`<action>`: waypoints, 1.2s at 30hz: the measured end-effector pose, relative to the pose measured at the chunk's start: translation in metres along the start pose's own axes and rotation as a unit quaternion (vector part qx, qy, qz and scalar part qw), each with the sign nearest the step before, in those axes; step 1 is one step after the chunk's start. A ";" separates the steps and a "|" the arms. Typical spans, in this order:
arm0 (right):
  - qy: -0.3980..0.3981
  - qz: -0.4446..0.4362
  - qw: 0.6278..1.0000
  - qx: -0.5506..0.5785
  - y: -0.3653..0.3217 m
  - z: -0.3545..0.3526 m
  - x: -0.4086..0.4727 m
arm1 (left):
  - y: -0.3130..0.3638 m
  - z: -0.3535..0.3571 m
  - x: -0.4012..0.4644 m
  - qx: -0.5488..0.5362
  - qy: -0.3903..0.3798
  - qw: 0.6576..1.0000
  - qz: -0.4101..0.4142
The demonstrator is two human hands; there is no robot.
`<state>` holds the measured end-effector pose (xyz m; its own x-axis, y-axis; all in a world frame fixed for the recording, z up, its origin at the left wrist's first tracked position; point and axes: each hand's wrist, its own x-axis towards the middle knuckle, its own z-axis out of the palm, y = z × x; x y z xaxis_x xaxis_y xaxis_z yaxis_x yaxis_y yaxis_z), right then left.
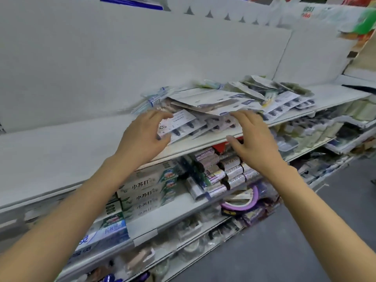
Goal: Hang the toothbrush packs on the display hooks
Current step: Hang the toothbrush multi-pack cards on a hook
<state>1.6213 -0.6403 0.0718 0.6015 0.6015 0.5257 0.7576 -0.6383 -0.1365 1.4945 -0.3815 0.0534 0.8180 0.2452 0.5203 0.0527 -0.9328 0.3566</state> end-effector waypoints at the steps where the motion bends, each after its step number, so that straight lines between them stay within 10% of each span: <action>1: 0.010 0.008 1.000 0.004 0.013 0.000 0.007 | 0.003 0.005 0.016 0.000 0.008 1.000 -0.002; 14: 0.038 0.041 0.997 0.058 0.110 0.031 0.047 | 0.005 0.076 0.133 0.026 -0.021 0.996 0.084; 36: -0.034 -0.006 0.993 0.113 0.070 0.067 0.078 | -0.024 -0.003 0.104 -0.365 0.178 0.909 -0.089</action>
<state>1.7381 -0.6053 0.0470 0.6018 0.6451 0.4709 0.7979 -0.5108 -0.3200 1.5765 -0.3326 0.1006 0.5897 0.5669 0.5752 -0.3340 -0.4773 0.8128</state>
